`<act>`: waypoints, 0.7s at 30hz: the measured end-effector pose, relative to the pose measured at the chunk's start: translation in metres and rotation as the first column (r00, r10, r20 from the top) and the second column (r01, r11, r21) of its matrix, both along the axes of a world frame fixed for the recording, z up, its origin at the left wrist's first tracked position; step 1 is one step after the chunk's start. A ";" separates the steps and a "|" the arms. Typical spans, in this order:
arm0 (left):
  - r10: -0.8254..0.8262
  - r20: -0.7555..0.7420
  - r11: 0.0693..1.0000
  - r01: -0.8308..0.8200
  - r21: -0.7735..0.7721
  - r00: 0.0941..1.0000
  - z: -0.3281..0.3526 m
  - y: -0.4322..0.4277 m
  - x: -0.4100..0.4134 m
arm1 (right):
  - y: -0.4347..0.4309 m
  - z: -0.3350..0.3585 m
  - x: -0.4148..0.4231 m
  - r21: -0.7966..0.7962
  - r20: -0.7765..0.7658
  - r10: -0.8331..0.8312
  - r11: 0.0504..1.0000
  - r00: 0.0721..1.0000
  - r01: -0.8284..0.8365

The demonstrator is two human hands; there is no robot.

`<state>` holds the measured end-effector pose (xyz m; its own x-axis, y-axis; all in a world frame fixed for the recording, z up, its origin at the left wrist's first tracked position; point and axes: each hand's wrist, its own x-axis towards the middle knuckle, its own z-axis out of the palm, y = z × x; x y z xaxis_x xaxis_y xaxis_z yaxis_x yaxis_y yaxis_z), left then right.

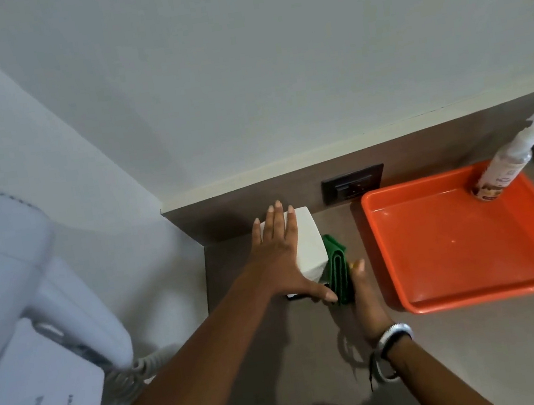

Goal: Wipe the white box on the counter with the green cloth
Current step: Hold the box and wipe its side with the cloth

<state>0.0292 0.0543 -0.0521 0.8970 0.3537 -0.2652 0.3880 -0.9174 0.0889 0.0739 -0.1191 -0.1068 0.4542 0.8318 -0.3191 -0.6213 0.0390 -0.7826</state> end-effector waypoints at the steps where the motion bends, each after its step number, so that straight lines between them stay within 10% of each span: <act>1: -0.003 0.001 1.000 0.003 0.007 1.000 0.000 0.000 0.000 | 0.008 0.005 0.011 -0.046 -0.017 -0.017 0.999 1.000 0.016; 12: -0.023 -0.033 0.999 0.024 0.024 0.999 -0.001 0.001 0.000 | 0.009 -0.002 0.003 0.130 -0.023 -0.083 0.988 0.996 0.086; 21: -0.057 -0.186 0.998 0.062 0.021 0.981 0.016 0.004 0.006 | -0.019 0.014 0.015 -0.289 0.455 -0.092 0.925 0.886 0.245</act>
